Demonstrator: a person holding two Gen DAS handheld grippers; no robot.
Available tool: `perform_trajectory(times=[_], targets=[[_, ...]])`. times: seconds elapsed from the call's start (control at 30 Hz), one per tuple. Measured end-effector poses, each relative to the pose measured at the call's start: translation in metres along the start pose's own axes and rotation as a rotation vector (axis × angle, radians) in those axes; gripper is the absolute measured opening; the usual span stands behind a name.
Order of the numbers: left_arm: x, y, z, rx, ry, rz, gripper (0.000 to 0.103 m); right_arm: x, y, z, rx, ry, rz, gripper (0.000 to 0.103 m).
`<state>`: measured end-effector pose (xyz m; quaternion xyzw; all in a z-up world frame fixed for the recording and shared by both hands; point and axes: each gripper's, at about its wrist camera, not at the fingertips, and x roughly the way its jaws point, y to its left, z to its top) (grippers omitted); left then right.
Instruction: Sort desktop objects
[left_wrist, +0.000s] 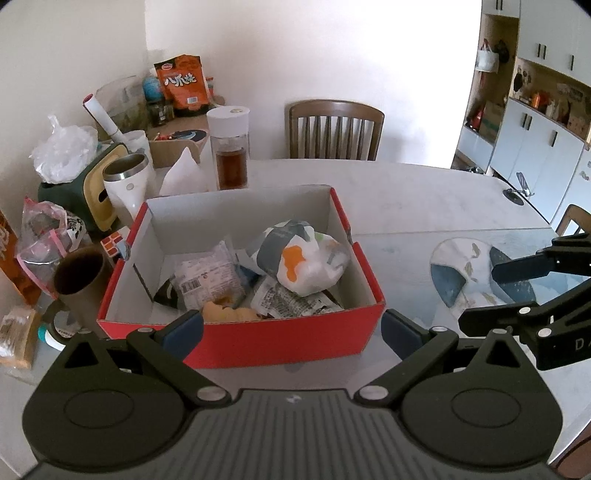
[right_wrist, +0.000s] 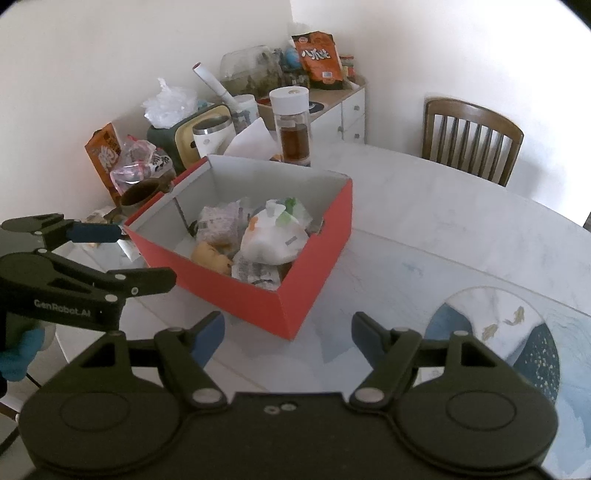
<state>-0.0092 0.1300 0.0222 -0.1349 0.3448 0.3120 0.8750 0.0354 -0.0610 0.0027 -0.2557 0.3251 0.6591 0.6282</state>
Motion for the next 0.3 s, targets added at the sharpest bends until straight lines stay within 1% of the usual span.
perform_trajectory(times=[0.3], targets=[[0.0009,-0.0023,0.0007,0.005,-0.008,-0.009,0.103,0.0021,-0.003,-0.0019,0.013,0.005,-0.002,0.076]])
